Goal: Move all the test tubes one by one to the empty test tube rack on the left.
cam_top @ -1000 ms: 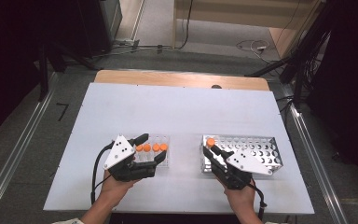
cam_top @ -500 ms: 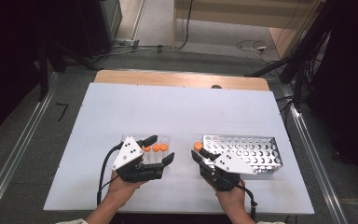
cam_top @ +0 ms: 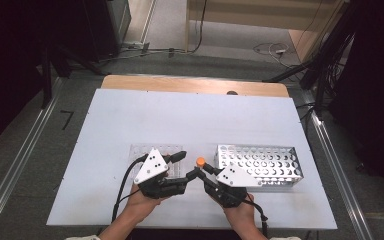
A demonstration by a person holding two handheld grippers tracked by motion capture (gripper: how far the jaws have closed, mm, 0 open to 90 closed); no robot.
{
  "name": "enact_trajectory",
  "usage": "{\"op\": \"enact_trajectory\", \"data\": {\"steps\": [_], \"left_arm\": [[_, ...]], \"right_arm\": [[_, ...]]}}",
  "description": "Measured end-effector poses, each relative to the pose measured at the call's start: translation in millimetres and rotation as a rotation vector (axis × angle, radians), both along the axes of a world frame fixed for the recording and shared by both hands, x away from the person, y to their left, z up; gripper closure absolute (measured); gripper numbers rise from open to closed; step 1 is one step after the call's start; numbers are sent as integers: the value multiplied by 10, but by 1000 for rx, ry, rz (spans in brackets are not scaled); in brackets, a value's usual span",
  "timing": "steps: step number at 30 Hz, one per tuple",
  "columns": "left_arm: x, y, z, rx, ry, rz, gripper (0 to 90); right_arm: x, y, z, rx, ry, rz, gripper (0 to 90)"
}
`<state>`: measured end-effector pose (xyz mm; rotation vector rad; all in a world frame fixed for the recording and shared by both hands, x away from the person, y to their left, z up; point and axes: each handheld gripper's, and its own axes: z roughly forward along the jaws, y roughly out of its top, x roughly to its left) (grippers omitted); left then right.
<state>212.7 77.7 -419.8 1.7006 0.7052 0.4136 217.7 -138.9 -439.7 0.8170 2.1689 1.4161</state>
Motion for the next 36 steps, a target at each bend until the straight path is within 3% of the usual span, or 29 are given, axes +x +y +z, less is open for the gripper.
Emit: {"op": "enact_trajectory", "data": {"steps": [16,21,36], "left_arm": [[-8,-66,-27,1,-11,-25,614],[-14,-78,-33,1,-16,-26,647],[-22,-74,-34,14,-27,-13,704]], "right_arm": [[-40,86,-20,18,37,59,719],[-38,85,-19,34,60,64,718],[-34,84,-23,37,67,73,714]]}}
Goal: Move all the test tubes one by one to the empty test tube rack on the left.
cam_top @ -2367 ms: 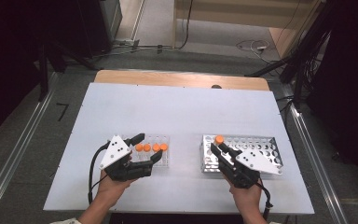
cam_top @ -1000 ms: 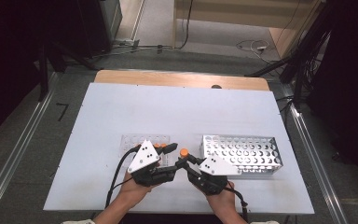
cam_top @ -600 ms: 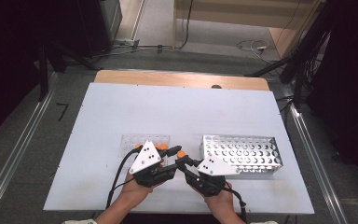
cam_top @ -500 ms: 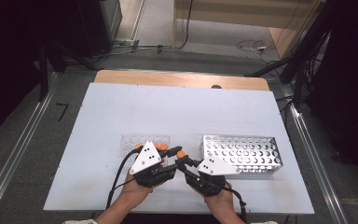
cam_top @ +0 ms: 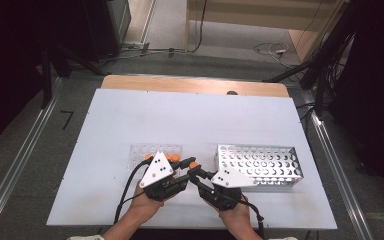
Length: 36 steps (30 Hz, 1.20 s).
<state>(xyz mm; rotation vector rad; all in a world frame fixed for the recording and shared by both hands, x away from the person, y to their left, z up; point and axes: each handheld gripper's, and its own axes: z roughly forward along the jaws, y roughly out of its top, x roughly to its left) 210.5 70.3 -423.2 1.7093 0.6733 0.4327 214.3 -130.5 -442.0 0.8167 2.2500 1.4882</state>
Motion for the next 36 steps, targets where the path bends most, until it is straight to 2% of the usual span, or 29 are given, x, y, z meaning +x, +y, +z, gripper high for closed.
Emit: {"op": "enact_trajectory", "data": {"steps": [2,7,11,15,17,19,24,30,36], "left_arm": [[-3,1,2,-5,0,2,706],[-13,37,28,-16,-4,10,706],[-32,101,80,-23,-8,24,706],[-53,186,137,-32,-11,41,706],[-68,232,162,-36,-11,54,705],[-80,287,189,-38,-9,65,705],[-105,463,251,-43,-9,110,705],[-108,696,285,-58,-6,169,705],[-114,853,313,-72,-8,215,705]], "right_arm": [[-1,-2,2,2,1,1,678],[12,-21,12,19,19,8,458],[12,-57,30,23,13,-21,312],[29,-128,56,33,-3,-57,212],[51,-161,56,26,11,-74,155],[61,-204,53,26,24,-88,145],[56,-347,90,6,-3,-115,134],[84,-580,140,21,-11,-170,134],[98,-762,179,36,-17,-218,134]]}}
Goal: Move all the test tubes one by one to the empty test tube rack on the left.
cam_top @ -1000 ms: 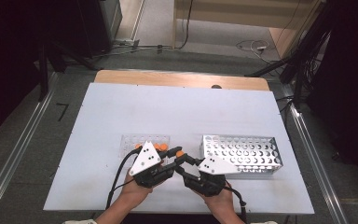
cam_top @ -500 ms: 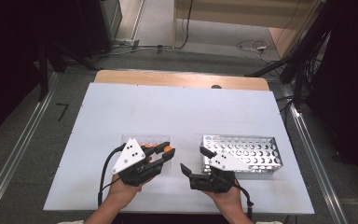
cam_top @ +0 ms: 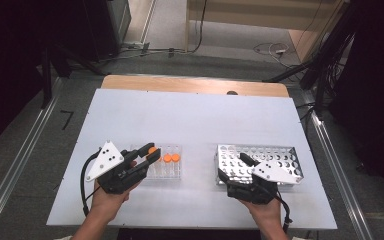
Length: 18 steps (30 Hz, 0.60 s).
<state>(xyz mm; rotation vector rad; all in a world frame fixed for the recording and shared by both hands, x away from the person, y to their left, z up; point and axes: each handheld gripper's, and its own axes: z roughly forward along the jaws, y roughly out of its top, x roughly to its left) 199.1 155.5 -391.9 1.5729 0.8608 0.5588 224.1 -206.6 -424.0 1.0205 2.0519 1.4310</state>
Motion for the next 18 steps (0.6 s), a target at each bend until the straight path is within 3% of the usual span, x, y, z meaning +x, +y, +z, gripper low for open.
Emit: {"op": "enact_trajectory", "data": {"steps": [8,18], "left_arm": [[19,138,3,2,12,34,705],[45,268,-52,26,11,78,705]], "right_arm": [[-1,-162,16,10,-4,-48,134],[1,-225,21,16,-3,-67,135]]}}
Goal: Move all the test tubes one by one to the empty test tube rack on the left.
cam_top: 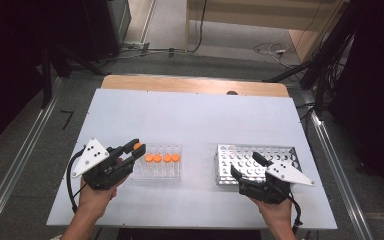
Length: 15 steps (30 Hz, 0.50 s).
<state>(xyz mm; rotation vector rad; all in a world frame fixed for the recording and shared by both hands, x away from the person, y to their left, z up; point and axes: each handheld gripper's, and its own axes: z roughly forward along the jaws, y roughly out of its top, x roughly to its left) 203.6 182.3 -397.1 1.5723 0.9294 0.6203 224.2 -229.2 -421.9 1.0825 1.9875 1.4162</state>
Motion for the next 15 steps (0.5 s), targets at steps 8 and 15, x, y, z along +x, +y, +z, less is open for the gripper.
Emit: {"op": "enact_trajectory", "data": {"steps": [8,15], "left_arm": [[53,75,-74,12,-23,48,705],[79,62,-155,21,-31,43,704]], "right_arm": [[3,-13,-6,1,4,-7,136],[3,-12,-9,2,6,-7,136]]}}
